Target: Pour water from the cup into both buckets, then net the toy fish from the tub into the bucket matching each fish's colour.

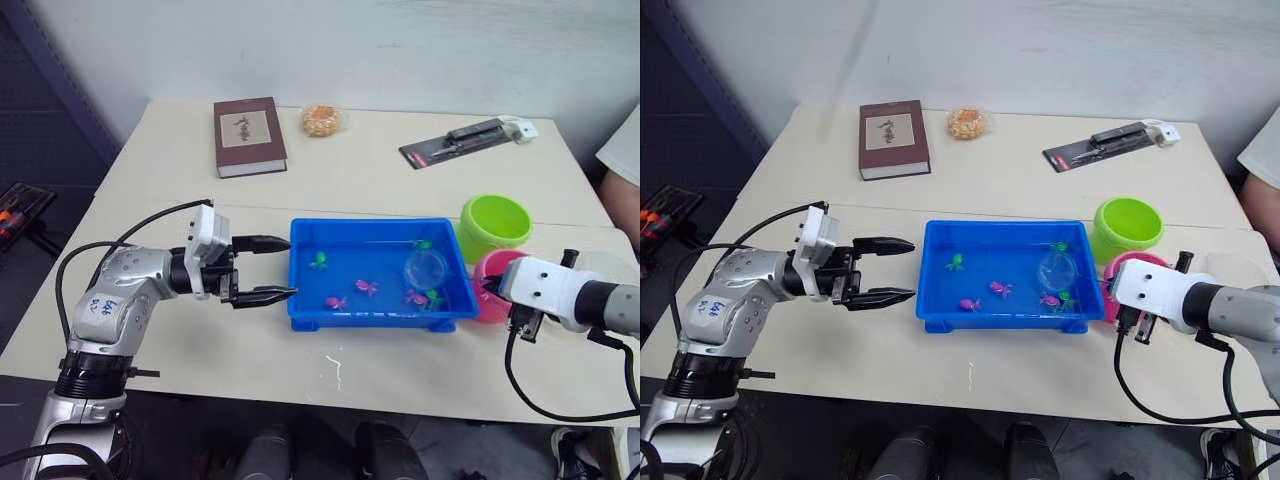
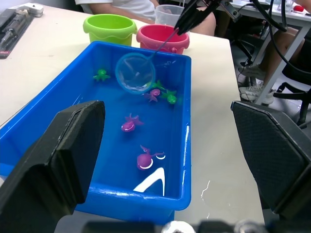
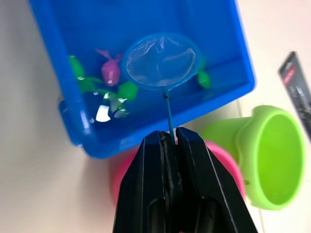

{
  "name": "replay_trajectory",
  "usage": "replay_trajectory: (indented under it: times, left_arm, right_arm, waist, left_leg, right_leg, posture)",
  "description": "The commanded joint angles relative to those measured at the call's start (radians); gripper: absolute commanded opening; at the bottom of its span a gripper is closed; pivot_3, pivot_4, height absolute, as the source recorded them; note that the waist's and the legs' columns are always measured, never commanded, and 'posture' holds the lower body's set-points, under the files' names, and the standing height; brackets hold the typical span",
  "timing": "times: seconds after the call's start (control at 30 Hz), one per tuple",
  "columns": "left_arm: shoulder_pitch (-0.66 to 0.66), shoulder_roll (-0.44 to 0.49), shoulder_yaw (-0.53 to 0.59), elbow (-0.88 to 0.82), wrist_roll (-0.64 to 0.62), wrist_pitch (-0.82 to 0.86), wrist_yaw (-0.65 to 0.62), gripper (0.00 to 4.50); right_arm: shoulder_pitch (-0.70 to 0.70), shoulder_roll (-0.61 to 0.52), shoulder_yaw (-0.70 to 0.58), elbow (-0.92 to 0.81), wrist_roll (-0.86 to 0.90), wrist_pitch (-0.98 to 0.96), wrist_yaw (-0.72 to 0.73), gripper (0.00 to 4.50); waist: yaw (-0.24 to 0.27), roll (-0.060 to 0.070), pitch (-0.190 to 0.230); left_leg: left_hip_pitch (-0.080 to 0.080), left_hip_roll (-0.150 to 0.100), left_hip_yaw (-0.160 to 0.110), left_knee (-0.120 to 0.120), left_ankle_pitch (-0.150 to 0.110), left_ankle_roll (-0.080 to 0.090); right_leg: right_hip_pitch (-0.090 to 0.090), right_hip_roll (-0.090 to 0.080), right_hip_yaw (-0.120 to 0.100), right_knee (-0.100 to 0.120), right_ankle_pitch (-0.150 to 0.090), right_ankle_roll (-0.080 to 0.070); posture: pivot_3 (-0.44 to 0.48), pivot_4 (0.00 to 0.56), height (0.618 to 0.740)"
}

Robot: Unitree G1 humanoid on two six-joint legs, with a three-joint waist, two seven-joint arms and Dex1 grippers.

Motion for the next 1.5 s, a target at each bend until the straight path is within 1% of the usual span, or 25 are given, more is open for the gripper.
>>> replay_trajectory:
  times: [0.03, 0.17, 0.3, 0.4, 0.6, 0.77, 0.97, 1.23, 1.5]
  left_arm:
    - [0.006, 0.003, 0.025, -0.046, -0.017, -0.002, 0.006, 4.44]
    - [0.019, 0.007, 0.032, -0.069, -0.03, 0.017, 0.013, 4.44]
    - [0.025, 0.01, 0.033, -0.078, -0.029, 0.02, 0.014, 4.44]
    - [0.026, 0.009, 0.032, -0.08, -0.029, 0.021, 0.016, 4.44]
    - [0.027, 0.007, 0.032, -0.08, -0.03, 0.022, 0.018, 4.44]
    - [0.032, 0.004, 0.033, -0.088, -0.036, 0.028, 0.025, 4.44]
    - [0.04, -0.001, 0.034, -0.097, -0.041, 0.032, 0.035, 4.44]
    - [0.064, -0.014, 0.032, -0.119, -0.05, 0.04, 0.054, 4.44]
    - [0.056, -0.031, 0.029, -0.111, -0.048, 0.038, 0.059, 4.44]
  right_arm:
    - [-0.024, -0.021, 0.001, -0.002, -0.05, 0.028, 0.013, 0.0]
    - [-0.032, -0.049, 0.032, 0.005, -0.099, 0.025, 0.057, 0.0]
    - [-0.079, -0.05, 0.063, 0.019, -0.127, 0.009, 0.074, 0.0]
    - [-0.123, -0.049, 0.098, 0.027, -0.124, 0.007, 0.113, 0.0]
    - [-0.173, -0.097, 0.15, 0.034, -0.134, 0.004, 0.222, 0.0]
    - [-0.296, -0.112, 0.201, 0.095, -0.19, -0.077, 0.254, 0.0]
    - [-0.374, -0.092, 0.266, 0.153, -0.23, -0.147, 0.297, 0.0]
    - [-0.412, -0.099, 0.311, 0.147, -0.27, -0.174, 0.343, 0.0]
    - [-0.504, -0.075, 0.361, 0.138, -0.269, -0.164, 0.431, 0.0]
  waist:
    - [0.0, 0.0, 0.0]
    - [-0.003, 0.0, 0.0]
    - [-0.002, 0.0, 0.0]
    - [-0.001, 0.0, 0.0]
    - [-0.003, 0.0, 0.0]
    - [-0.011, 0.0, 0.0]
    - [-0.021, 0.0, 0.0]
    - [-0.021, 0.0, 0.0]
    - [-0.023, 0.0, 0.0]
  left_leg:
    - [0.0, 0.0, 0.0, 0.0, 0.0, 0.0]
    - [0.0, 0.0, 0.0, 0.0, 0.0, 0.0]
    - [0.0, 0.0, 0.0, 0.0, 0.0, 0.0]
    - [0.0, 0.0, 0.0, 0.0, 0.0, 0.0]
    - [0.0, 0.0, 0.0, 0.0, 0.0, 0.0]
    - [0.0, 0.0, 0.0, 0.0, 0.0, 0.0]
    - [0.0, 0.0, 0.0, 0.0, 0.0, 0.0]
    - [0.0, 0.0, 0.0, 0.0, 0.0, 0.0]
    - [0.0, 0.0, 0.0, 0.0, 0.0, 0.0]
  right_leg:
    - [0.0, 0.0, 0.0, 0.0, 0.0, 0.0]
    - [0.0, 0.0, 0.0, 0.0, 0.0, 0.0]
    - [0.0, 0.0, 0.0, 0.0, 0.0, 0.0]
    - [0.0, 0.0, 0.0, 0.0, 0.0, 0.0]
    - [0.0, 0.0, 0.0, 0.0, 0.0, 0.0]
    - [0.0, -0.001, 0.0, 0.0, 0.0, 0.0]
    - [0.0, -0.001, 0.0, -0.001, 0.0, 0.0]
    - [0.0, -0.002, 0.0, 0.0, 0.0, 0.0]
    - [0.0, -0.003, 0.0, 0.0, 0.0, 0.0]
  posture:
    - [0.0, 0.15, 0.738]
    - [0.0, 0.15, 0.738]
    - [0.0, 0.15, 0.738]
    - [0.0, 0.15, 0.738]
    - [0.0, 0.15, 0.738]
    - [0.0, 0.15, 0.738]
    - [0.0, 0.15, 0.738]
    - [0.0, 0.15, 0.738]
    - [0.0, 0.15, 0.738]
